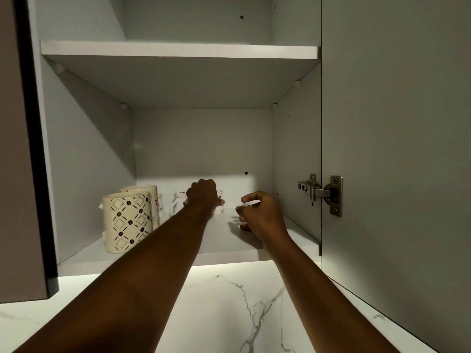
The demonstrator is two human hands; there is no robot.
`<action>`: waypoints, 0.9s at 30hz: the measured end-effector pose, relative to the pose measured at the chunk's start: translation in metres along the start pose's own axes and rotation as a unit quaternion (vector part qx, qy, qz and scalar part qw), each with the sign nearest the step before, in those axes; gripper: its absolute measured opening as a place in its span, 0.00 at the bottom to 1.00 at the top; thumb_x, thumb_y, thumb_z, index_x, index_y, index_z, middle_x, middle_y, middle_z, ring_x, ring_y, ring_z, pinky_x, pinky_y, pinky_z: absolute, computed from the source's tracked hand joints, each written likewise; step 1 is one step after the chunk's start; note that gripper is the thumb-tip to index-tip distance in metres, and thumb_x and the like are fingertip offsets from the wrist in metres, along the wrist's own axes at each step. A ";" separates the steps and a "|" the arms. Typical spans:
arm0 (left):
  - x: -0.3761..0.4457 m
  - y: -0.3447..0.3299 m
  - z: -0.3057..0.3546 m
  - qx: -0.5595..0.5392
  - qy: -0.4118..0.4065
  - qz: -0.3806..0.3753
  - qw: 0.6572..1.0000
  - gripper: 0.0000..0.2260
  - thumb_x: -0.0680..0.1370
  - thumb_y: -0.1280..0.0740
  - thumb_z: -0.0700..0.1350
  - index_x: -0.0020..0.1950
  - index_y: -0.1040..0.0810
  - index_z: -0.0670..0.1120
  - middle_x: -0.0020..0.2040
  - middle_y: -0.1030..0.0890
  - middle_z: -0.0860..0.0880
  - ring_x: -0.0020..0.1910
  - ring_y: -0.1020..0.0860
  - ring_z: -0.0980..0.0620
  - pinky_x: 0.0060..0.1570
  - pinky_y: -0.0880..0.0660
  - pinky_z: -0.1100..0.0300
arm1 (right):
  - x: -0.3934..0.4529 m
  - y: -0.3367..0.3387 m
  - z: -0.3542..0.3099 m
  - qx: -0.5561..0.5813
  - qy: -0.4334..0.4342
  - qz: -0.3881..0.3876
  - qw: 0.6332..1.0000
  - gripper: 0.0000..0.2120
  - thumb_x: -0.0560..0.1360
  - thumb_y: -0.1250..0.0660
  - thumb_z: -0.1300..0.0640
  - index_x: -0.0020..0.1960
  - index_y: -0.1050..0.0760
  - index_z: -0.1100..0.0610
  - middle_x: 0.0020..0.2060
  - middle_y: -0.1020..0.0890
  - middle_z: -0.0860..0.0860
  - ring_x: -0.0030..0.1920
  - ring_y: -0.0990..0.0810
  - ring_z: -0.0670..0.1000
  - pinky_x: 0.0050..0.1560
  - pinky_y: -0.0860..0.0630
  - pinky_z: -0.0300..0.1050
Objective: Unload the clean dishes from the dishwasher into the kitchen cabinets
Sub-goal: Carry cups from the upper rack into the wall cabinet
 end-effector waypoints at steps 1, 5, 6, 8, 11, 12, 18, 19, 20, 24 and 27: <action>-0.001 0.001 0.001 0.010 -0.003 0.003 1.000 0.28 0.72 0.28 0.59 0.65 0.29 0.44 0.64 0.26 0.44 0.64 0.29 0.44 0.59 0.30 0.52 | 0.000 -0.001 0.000 -0.004 -0.002 -0.002 1.000 0.09 0.71 0.29 0.64 0.49 0.22 0.55 0.37 0.18 0.57 0.33 0.19 0.52 0.43 0.16 0.60; -0.007 0.012 0.008 0.019 -0.015 0.015 1.000 0.30 0.72 0.30 0.63 0.66 0.28 0.45 0.65 0.29 0.43 0.66 0.32 0.43 0.58 0.30 0.51 | -0.002 0.000 -0.006 -0.029 0.015 -0.004 0.999 0.11 0.70 0.24 0.59 0.50 0.22 0.55 0.35 0.18 0.53 0.35 0.18 0.52 0.46 0.17 0.58; -0.011 0.018 0.010 0.015 -0.021 0.021 0.999 0.30 0.72 0.30 0.63 0.66 0.28 0.46 0.66 0.30 0.43 0.66 0.33 0.43 0.58 0.30 0.51 | -0.002 0.000 -0.008 -0.037 0.023 -0.004 0.999 0.12 0.69 0.23 0.57 0.51 0.22 0.55 0.36 0.19 0.52 0.35 0.18 0.51 0.47 0.17 0.57; -0.020 0.031 0.011 0.000 -0.034 0.033 0.999 0.30 0.73 0.30 0.63 0.69 0.29 0.47 0.67 0.30 0.43 0.68 0.33 0.43 0.59 0.30 0.50 | -0.003 -0.001 -0.015 -0.048 0.050 -0.004 0.998 0.14 0.69 0.22 0.55 0.52 0.23 0.53 0.35 0.19 0.50 0.36 0.19 0.50 0.47 0.17 0.53; -0.042 0.049 0.004 -0.051 -0.048 0.050 0.996 0.29 0.73 0.30 0.61 0.70 0.29 0.49 0.68 0.30 0.45 0.69 0.32 0.44 0.61 0.31 0.50 | -0.009 0.001 -0.028 -0.091 0.097 0.008 0.991 0.17 0.70 0.23 0.51 0.55 0.24 0.53 0.40 0.19 0.51 0.40 0.20 0.50 0.45 0.23 0.44; -0.050 0.056 0.001 -0.072 -0.054 0.055 0.994 0.29 0.73 0.30 0.61 0.70 0.29 0.50 0.68 0.29 0.45 0.68 0.31 0.45 0.62 0.31 0.51 | -0.010 0.002 -0.032 -0.107 0.111 0.016 0.988 0.18 0.71 0.23 0.51 0.57 0.24 0.53 0.42 0.20 0.51 0.43 0.20 0.50 0.45 0.24 0.43; -0.116 0.087 -0.031 -0.144 -0.058 0.106 0.982 0.24 0.72 0.29 0.61 0.64 0.24 0.52 0.61 0.21 0.50 0.60 0.23 0.49 0.57 0.25 0.52 | -0.033 0.003 -0.055 -0.165 0.201 0.045 0.965 0.16 0.72 0.26 0.54 0.58 0.25 0.53 0.50 0.20 0.51 0.50 0.21 0.51 0.52 0.21 0.51; -0.130 0.091 -0.034 -0.155 -0.060 0.116 0.979 0.23 0.73 0.29 0.61 0.63 0.23 0.52 0.59 0.20 0.50 0.58 0.22 0.50 0.56 0.24 0.51 | -0.039 0.005 -0.060 -0.162 0.213 0.044 0.963 0.16 0.73 0.26 0.54 0.58 0.25 0.54 0.50 0.20 0.52 0.50 0.21 0.50 0.52 0.21 0.51; -0.146 0.095 -0.036 -0.165 -0.066 0.122 0.977 0.22 0.73 0.29 0.60 0.63 0.23 0.52 0.58 0.19 0.50 0.57 0.22 0.50 0.55 0.24 0.51 | -0.046 0.007 -0.065 -0.157 0.224 0.040 0.961 0.16 0.73 0.26 0.54 0.59 0.25 0.55 0.51 0.19 0.52 0.50 0.21 0.49 0.52 0.21 0.51; -0.203 0.105 -0.038 -0.236 -0.090 0.154 0.955 0.19 0.74 0.30 0.58 0.62 0.23 0.53 0.55 0.20 0.53 0.53 0.22 0.53 0.53 0.22 0.50 | -0.085 0.022 -0.076 -0.129 0.264 0.053 0.954 0.19 0.74 0.26 0.47 0.60 0.24 0.54 0.52 0.19 0.50 0.52 0.20 0.48 0.52 0.21 0.48; -0.254 0.109 -0.045 -0.279 -0.099 0.168 0.940 0.17 0.75 0.30 0.57 0.61 0.23 0.54 0.53 0.20 0.56 0.52 0.22 0.56 0.51 0.22 0.51 | -0.135 0.035 -0.078 -0.131 0.271 0.065 0.951 0.21 0.75 0.29 0.41 0.62 0.26 0.51 0.55 0.20 0.47 0.55 0.22 0.47 0.54 0.23 0.44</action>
Point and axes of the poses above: each hand's wrist, its own x-axis towards the middle knuckle, its own y-axis out of the back of the hand, z = x × y, the point moved 10 cm from there along x, towards the middle knuckle
